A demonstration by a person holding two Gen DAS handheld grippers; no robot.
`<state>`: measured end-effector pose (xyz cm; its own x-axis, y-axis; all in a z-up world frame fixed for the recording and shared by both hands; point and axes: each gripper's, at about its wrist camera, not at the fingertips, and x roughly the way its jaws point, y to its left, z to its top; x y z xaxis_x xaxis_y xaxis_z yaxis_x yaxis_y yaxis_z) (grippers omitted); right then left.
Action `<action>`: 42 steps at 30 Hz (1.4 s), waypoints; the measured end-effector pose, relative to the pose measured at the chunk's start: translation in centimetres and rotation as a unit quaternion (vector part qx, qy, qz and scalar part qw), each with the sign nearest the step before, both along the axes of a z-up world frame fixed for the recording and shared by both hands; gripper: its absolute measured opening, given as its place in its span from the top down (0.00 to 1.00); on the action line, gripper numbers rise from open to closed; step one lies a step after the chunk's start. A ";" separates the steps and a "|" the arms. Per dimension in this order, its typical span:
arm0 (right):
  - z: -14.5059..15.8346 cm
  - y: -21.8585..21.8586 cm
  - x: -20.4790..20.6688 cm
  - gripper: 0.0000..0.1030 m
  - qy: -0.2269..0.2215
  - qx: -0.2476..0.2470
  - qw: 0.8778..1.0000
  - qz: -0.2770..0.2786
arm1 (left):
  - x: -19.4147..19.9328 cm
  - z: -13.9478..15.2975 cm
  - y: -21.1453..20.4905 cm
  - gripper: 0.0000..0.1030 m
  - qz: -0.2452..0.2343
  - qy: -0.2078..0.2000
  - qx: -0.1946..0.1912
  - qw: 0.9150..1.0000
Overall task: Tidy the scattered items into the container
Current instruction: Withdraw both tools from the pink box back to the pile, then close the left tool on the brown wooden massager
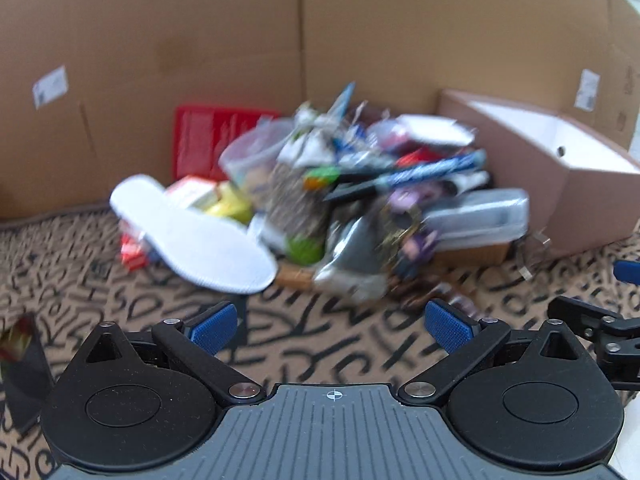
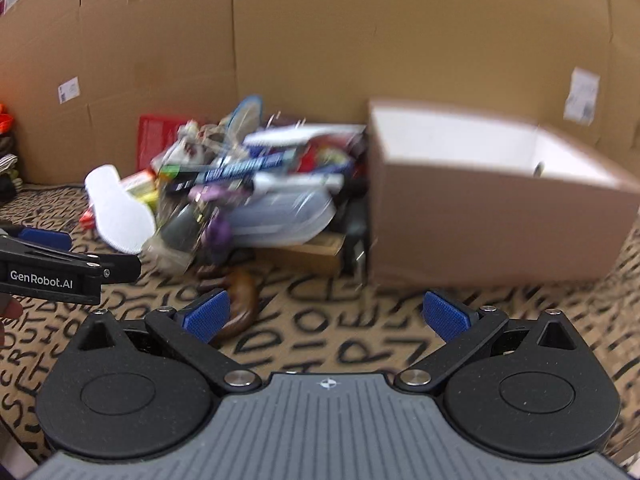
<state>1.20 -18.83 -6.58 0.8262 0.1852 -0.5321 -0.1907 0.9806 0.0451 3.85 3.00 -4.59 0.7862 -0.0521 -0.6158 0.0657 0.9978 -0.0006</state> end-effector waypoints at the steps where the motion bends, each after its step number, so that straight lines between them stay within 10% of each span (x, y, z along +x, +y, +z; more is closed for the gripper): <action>1: -0.4 0.3 0.2 0.00 0.007 0.002 1.000 0.003 | 0.2 -0.4 0.5 0.00 0.004 0.005 -0.004 1.000; 23: -2.8 3.6 3.9 0.21 0.030 -0.005 0.998 0.047 | 4.0 -2.0 0.5 0.06 -0.062 0.048 -0.042 0.996; 30: -3.0 4.3 4.5 0.46 0.031 0.009 0.994 0.106 | 4.5 -2.3 0.8 0.07 -0.060 0.058 -0.043 0.996; 42: -2.5 3.9 0.7 0.46 0.012 -0.035 0.974 0.225 | 2.4 -1.6 -0.2 0.07 -0.119 0.046 -0.024 0.992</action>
<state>1.87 -14.96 -9.06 0.6565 0.4887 -0.5747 -0.6021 0.7984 -0.0089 6.20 2.79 -6.21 0.6888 -0.2600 -0.6767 0.2963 0.9529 -0.0645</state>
